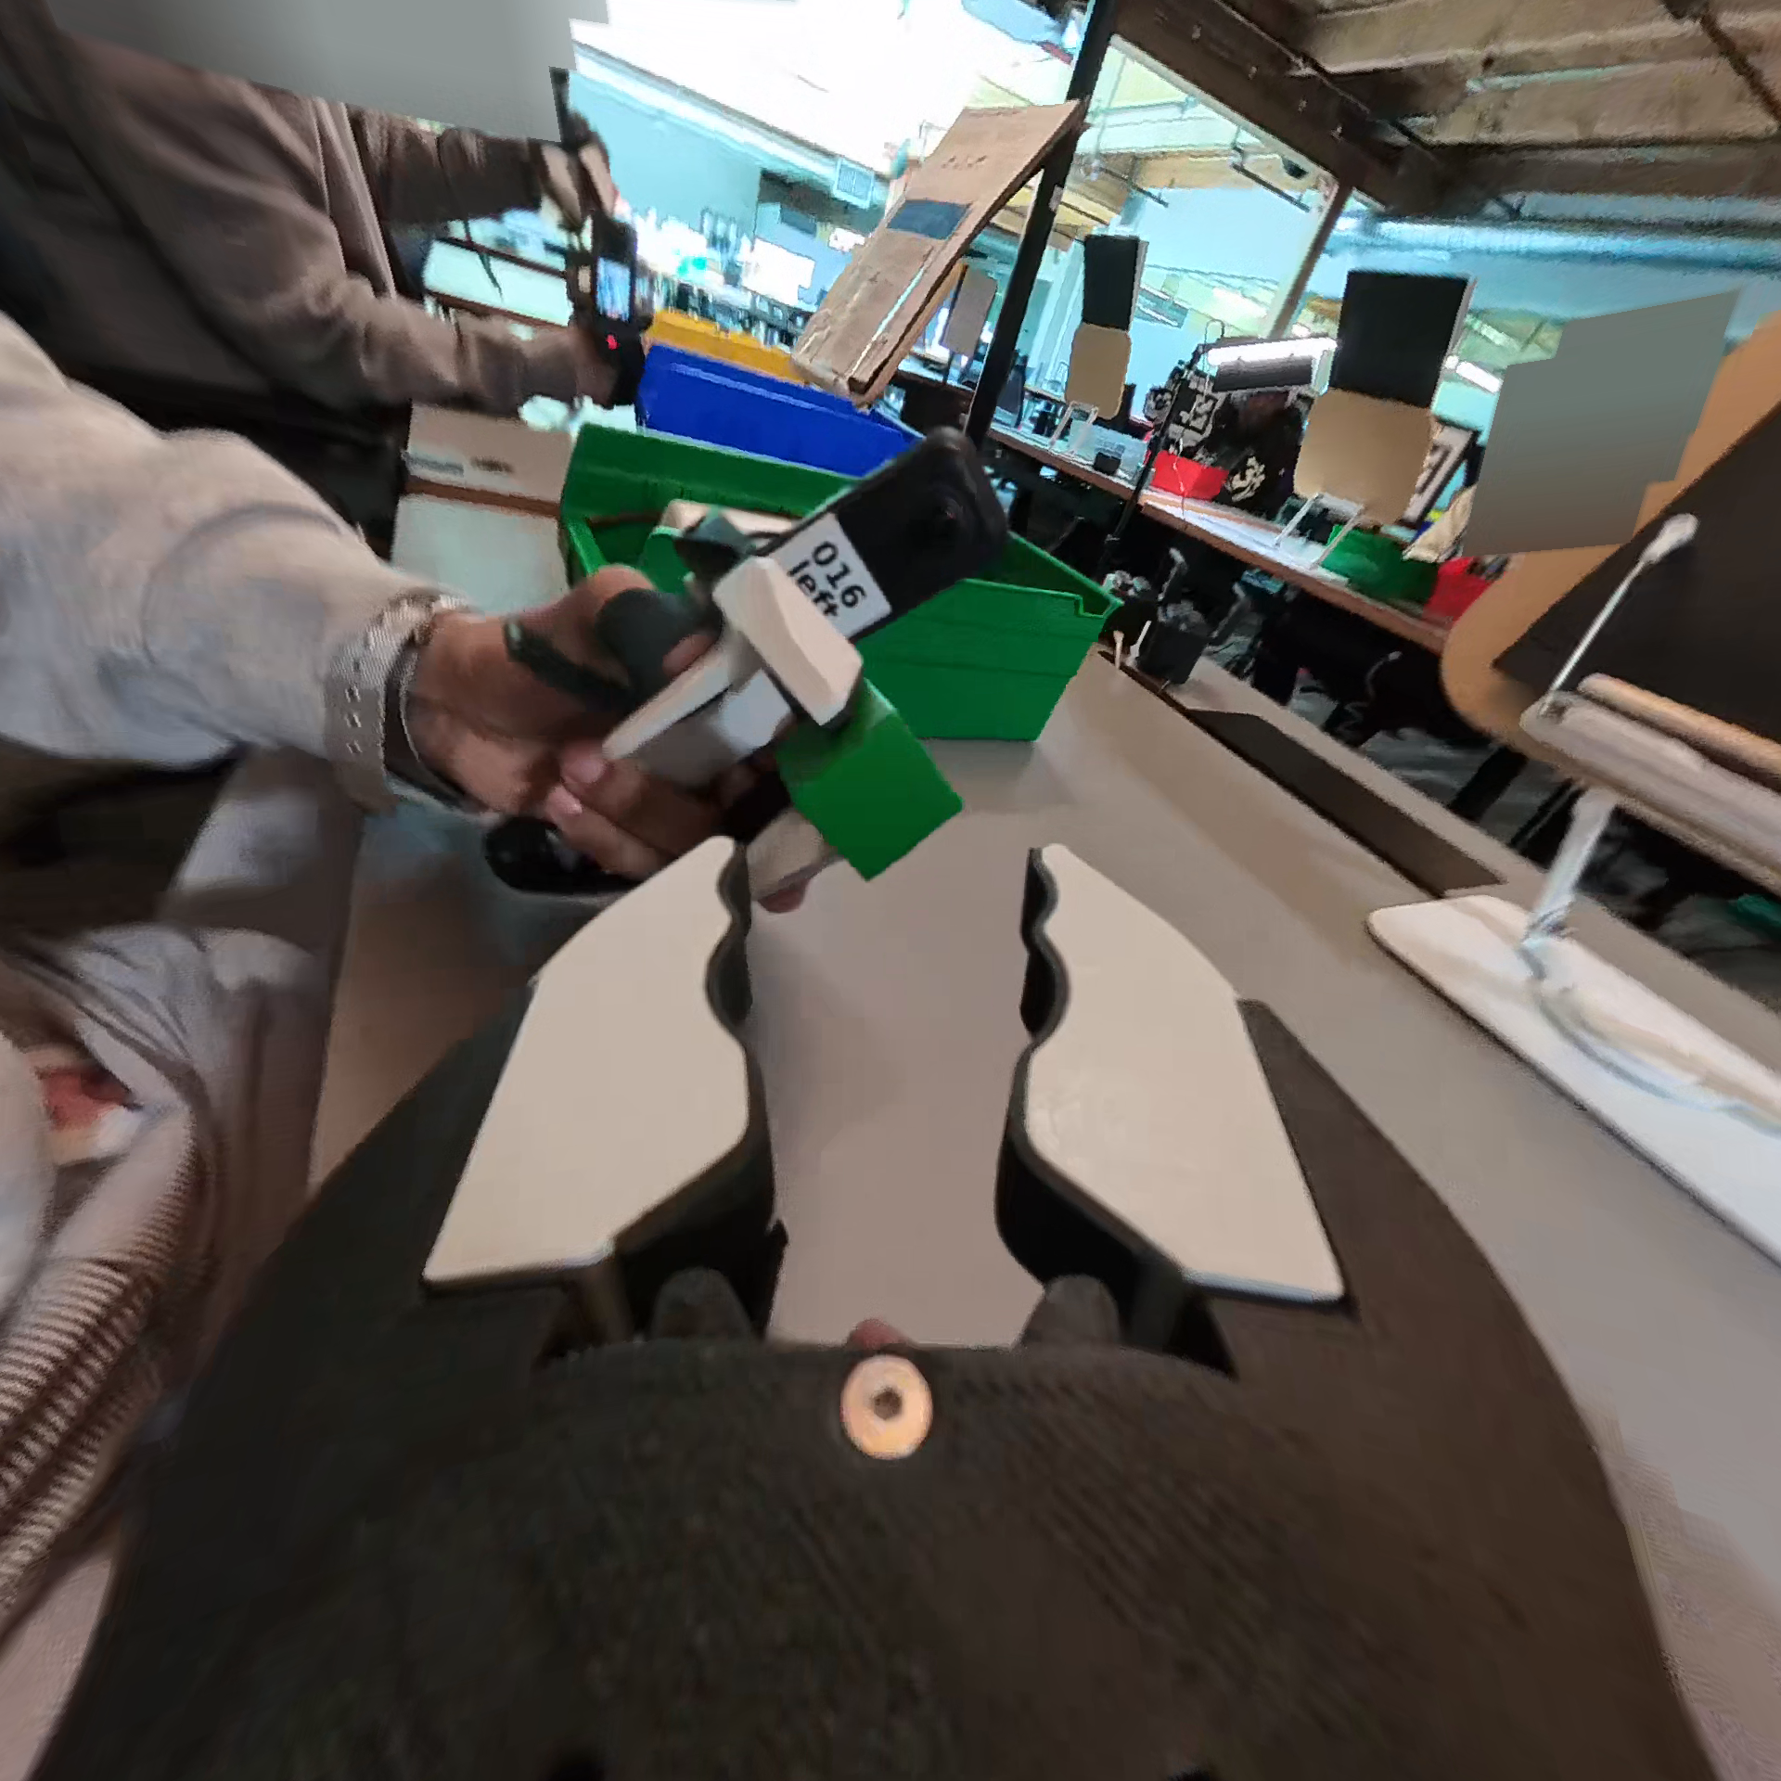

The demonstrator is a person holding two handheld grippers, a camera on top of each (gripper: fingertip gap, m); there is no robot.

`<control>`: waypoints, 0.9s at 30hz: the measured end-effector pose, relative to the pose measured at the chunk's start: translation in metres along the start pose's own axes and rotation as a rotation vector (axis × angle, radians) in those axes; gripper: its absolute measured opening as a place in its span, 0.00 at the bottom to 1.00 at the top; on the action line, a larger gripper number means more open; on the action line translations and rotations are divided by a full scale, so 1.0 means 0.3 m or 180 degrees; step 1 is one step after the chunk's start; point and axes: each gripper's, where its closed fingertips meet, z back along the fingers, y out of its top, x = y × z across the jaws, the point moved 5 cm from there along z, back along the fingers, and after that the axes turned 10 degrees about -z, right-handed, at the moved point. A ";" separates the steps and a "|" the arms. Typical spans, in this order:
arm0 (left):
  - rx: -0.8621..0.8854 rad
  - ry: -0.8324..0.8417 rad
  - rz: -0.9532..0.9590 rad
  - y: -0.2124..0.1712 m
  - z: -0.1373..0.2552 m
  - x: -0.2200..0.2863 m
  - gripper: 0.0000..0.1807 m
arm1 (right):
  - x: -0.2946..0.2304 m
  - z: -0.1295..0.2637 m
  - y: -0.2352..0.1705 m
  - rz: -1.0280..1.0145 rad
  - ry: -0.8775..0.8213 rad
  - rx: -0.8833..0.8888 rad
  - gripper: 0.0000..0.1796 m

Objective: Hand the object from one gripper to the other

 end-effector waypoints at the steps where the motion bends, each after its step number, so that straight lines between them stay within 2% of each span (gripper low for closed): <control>1: 0.0041 0.0079 -0.0175 0.009 0.005 0.003 0.16 | 0.004 -0.001 0.001 -0.0211 0.0033 0.0026 0.31; 5: 0.0165 0.0283 -0.0643 0.033 0.018 0.013 0.16 | 0.019 -0.003 0.000 -0.1177 0.0264 0.0082 0.30; 10: 0.0153 0.0303 -0.0695 0.027 0.011 0.013 0.16 | 0.033 0.002 -0.004 -0.2071 0.0532 0.0200 0.24; 16: -0.0003 0.0344 -0.0779 0.007 -0.007 0.014 0.16 | -0.004 -0.018 -0.011 -0.1966 0.0651 0.0039 0.21; 19: -0.0081 0.0368 -0.0882 -0.004 -0.018 0.019 0.16 | -0.009 -0.024 -0.019 -0.1914 0.0572 -0.0053 0.15; 25: -0.0058 0.0427 -0.1084 -0.001 -0.021 0.028 0.16 | -0.010 -0.021 -0.009 -0.1924 0.0593 -0.0085 0.15; 27: -0.0003 0.0516 -0.1136 0.003 -0.020 0.025 0.19 | -0.008 -0.015 -0.001 -0.1901 0.0585 -0.0049 0.15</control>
